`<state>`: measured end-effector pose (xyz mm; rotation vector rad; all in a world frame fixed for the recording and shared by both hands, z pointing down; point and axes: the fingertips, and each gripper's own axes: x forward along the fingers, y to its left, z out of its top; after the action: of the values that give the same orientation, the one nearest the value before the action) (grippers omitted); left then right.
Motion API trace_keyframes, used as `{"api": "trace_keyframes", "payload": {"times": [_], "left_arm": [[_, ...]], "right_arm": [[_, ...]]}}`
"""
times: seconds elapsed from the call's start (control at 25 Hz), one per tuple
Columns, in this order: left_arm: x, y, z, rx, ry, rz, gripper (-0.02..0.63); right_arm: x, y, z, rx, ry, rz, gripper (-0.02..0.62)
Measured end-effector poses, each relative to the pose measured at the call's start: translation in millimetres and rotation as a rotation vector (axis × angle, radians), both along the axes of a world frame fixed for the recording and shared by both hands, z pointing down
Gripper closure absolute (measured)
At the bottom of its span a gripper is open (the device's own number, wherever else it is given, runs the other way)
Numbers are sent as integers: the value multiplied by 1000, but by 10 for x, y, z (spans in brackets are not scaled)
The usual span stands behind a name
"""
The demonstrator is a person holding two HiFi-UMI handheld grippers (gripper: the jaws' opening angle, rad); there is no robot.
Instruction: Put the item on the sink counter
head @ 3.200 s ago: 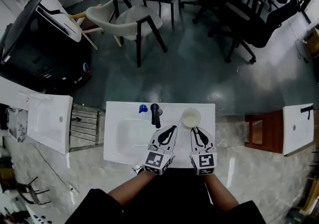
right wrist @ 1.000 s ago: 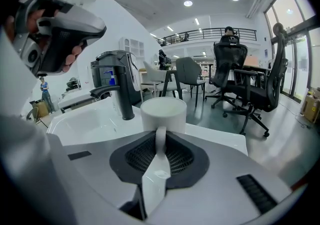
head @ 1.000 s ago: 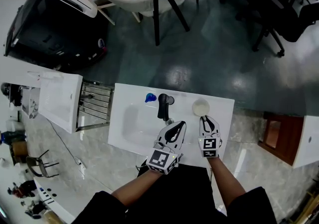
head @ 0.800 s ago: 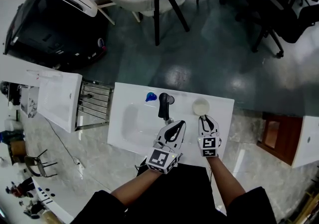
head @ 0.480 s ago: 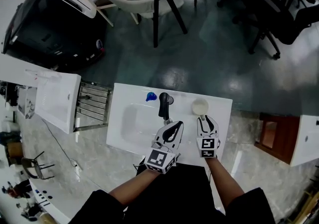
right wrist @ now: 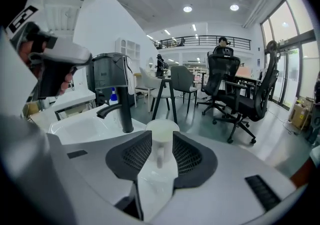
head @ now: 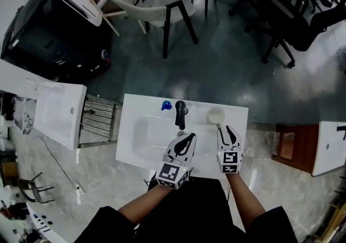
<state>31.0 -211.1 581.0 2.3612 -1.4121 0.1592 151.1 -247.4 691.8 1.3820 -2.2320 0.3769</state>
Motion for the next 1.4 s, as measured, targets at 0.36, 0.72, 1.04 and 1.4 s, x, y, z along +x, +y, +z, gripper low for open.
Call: {"api": "trace_keyframes", "payload": {"times": [0.36,0.72,1.04,1.4], "left_arm": [[-438,450,-247,28,37,7,594],[-951,942,-465,65,57,33,594],[-1334,1451,-581,30,104,59,594],[-1466,1908,-577,36,109,68,594]], "right_arm": [[-501,472,-678,64,-82,76,468],[-1150,1192,-1213,123,-87,74,468],[-1765,1749,-1626,113,-107,56,468],[-2142,2209,-1694,100,-158,20,499]]}}
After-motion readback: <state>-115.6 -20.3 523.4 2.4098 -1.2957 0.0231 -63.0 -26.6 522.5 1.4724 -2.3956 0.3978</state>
